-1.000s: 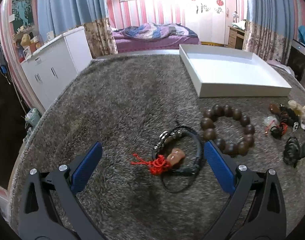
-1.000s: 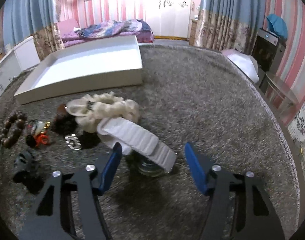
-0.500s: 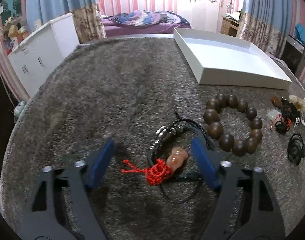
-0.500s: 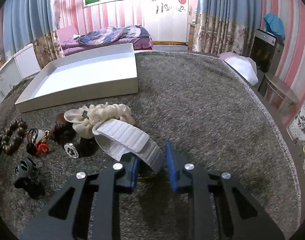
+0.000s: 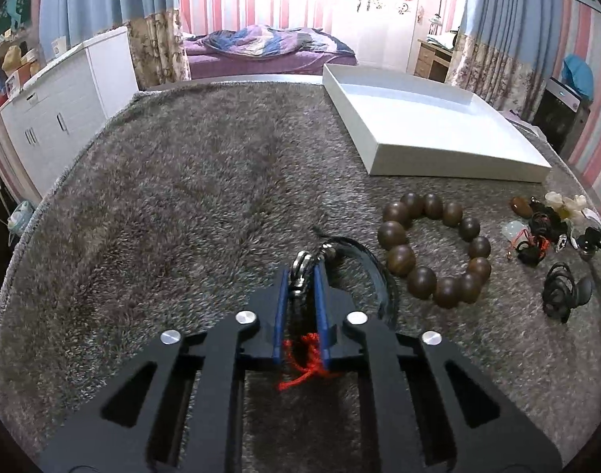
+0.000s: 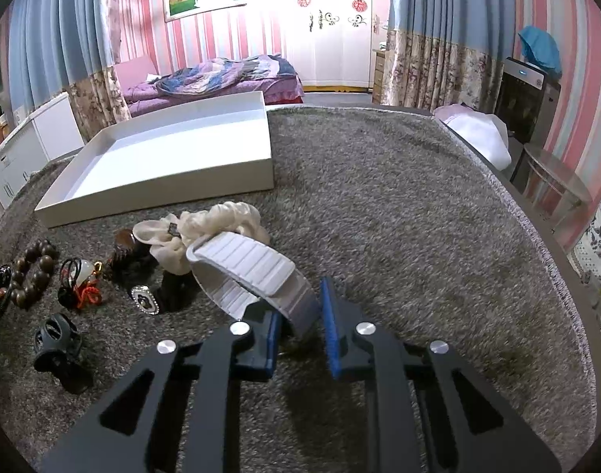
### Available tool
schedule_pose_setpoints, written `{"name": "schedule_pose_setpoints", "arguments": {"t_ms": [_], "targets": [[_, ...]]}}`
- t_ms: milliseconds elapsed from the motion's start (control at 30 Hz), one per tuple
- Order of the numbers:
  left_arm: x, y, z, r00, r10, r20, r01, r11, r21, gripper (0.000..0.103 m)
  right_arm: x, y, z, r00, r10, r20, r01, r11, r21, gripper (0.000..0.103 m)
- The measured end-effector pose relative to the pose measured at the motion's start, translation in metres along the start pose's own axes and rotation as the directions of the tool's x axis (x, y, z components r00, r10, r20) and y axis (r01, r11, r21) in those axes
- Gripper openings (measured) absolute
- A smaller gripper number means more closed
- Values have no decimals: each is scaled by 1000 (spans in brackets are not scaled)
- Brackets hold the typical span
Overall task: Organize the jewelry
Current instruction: 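Grasp the white-strap watch with the right tool while the left tool grasps the black cord bracelet, then carry the watch in the right tool while the left tool carries the cord bracelet to the white tray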
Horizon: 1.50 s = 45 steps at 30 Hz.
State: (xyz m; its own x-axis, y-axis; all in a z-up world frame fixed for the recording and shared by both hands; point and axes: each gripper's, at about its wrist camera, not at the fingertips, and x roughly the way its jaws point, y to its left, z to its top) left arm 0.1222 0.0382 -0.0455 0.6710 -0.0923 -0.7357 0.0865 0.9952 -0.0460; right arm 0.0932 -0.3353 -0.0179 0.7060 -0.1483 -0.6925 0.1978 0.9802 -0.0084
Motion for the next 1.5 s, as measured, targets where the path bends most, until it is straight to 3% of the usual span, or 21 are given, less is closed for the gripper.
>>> {"name": "schedule_pose_setpoints", "arguments": {"t_ms": [333,867,1100,1500], "targets": [[-36,7,5,998,-24,63,25,1000,-3,10,-19,7,1,999,38,37,-39,999,8,5],[-87,6,3,990,-36,133,36,999,7,10,-69,5,3,990,79,117,-81,997,12,4],[-93,6,12,988,-4,157,3,1000,8,10,-77,6,13,987,83,140,-86,996,15,4],[-68,-28,67,985,-17,173,11,999,36,10,-35,24,63,986,163,34,-164,986,30,4]]}}
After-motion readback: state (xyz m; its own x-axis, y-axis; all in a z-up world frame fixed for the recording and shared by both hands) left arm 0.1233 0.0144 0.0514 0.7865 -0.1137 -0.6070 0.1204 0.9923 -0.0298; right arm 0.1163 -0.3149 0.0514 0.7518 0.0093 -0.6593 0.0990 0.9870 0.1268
